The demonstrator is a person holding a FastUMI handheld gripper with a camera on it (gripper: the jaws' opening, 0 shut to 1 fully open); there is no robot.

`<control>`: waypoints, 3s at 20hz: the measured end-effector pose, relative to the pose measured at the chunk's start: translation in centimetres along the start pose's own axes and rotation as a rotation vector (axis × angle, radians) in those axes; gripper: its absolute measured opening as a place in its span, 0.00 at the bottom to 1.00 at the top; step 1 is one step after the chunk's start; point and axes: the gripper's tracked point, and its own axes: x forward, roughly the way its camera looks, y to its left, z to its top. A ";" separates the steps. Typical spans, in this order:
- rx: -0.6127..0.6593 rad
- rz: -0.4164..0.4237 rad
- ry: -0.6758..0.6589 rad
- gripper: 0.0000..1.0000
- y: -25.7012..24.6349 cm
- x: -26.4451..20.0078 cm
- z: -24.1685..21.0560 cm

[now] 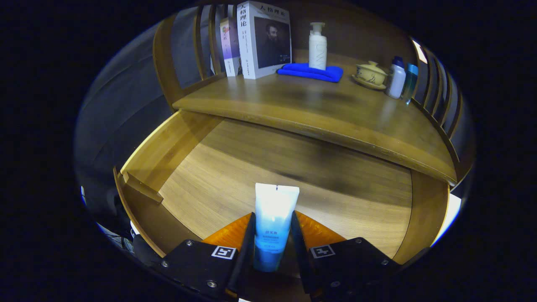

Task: Pull open the drawer, take out the items inside it, and place them on the countertop above the cabinet.

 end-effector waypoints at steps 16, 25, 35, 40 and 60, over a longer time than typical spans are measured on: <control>-0.014 -0.086 -0.392 0.50 -1.9 -6.7 11.6; 0.060 -0.172 -0.481 0.50 -5.4 -6.4 17.4; 0.183 -0.237 -0.419 0.52 -9.4 -2.3 17.2; 0.218 -0.291 -0.427 0.55 -10.7 -1.5 17.4; 0.079 -0.383 -0.764 0.94 -5.8 -13.0 13.8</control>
